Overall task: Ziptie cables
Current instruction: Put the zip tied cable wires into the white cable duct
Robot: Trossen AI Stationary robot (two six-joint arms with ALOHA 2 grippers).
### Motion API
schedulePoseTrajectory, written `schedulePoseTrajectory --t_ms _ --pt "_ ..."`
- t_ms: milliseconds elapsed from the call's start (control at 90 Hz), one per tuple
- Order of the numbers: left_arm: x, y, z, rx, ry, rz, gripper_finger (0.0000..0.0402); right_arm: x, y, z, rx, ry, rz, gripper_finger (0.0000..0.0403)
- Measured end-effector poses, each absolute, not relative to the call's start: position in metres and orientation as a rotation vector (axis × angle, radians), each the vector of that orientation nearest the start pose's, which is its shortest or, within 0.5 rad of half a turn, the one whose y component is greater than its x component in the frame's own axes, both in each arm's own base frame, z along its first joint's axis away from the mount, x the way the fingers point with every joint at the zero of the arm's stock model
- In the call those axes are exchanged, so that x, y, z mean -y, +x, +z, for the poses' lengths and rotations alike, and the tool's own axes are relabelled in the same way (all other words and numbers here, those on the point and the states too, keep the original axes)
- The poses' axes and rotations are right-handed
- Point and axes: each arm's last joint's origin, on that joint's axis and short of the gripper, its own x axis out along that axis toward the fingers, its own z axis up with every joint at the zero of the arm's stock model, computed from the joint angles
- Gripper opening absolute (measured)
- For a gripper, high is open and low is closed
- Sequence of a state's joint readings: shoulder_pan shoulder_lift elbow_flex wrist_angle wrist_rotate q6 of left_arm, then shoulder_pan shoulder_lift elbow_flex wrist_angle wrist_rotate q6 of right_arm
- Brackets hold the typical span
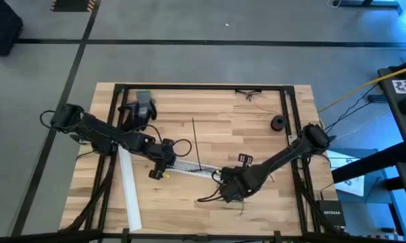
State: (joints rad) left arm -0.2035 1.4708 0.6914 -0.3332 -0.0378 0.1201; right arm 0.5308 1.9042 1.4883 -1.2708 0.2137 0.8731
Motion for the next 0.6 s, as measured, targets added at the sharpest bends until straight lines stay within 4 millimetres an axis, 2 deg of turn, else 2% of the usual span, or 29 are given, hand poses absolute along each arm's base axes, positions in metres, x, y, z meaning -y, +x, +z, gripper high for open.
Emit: schedulePoseTrajectory --t_ms 200,344,433,600 --pt "0.05 0.247 0.149 -1.102 0.249 -0.209 0.0155 -0.18 0.283 0.236 -1.402 0.16 -0.472 0.0103" --pt "0.05 0.248 0.149 -1.1 0.252 -0.212 0.0155 -0.196 0.284 0.245 -1.234 0.197 -0.399 0.0127" --pt "0.05 0.248 0.149 -1.1 0.251 -0.213 0.0155 -0.205 0.287 0.235 -1.226 0.178 -0.39 0.0127" --pt "0.05 0.248 0.149 -1.099 0.248 -0.215 0.0155 -0.218 0.291 0.203 -1.291 0.113 -0.403 0.0125"
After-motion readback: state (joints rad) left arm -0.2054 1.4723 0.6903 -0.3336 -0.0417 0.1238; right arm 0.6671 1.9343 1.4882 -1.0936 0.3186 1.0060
